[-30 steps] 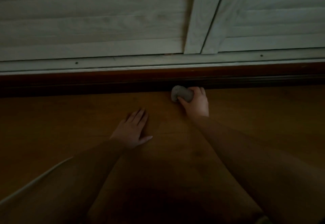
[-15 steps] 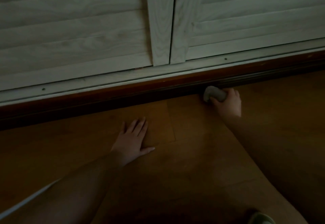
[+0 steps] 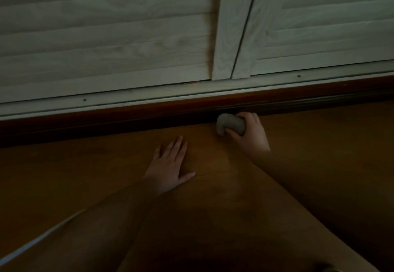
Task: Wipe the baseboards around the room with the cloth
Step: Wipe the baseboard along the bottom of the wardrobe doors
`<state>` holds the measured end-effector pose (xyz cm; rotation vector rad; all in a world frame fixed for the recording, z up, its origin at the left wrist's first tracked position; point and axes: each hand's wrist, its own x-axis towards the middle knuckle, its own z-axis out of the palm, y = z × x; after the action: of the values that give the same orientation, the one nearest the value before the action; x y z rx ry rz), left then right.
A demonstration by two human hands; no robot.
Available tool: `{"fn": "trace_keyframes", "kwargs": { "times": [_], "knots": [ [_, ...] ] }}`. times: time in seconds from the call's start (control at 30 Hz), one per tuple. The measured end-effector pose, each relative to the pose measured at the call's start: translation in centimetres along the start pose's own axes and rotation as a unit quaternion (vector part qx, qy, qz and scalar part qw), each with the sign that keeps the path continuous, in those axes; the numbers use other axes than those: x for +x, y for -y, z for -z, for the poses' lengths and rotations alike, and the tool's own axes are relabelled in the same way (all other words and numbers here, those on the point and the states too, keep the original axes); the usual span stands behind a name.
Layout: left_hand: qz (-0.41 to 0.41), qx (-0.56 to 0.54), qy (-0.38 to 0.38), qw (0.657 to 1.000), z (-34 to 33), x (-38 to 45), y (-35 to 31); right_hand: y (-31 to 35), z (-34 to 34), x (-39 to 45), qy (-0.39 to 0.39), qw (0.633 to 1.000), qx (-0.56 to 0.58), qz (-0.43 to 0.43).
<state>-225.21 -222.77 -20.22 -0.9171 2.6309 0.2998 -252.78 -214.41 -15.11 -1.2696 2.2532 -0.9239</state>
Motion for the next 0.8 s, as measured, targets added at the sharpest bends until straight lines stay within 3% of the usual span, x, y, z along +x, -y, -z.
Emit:
{"fn": "trace_keyframes", "kwargs": {
  "times": [0.27,0.4,0.8],
  "knots": [
    [0.067,-0.048,0.023,0.996,0.0,-3.3,1.5,6.6,-8.5,-0.4,0.051,0.996,0.063,0.036],
    [0.05,-0.003,0.028,0.998,-0.8,-4.5,1.9,8.0,-10.4,-0.5,0.049,0.994,0.093,0.007],
    [0.032,0.017,0.033,0.999,0.3,-2.2,1.7,5.2,-6.5,0.5,0.027,0.995,0.092,0.018]
  ]
}}
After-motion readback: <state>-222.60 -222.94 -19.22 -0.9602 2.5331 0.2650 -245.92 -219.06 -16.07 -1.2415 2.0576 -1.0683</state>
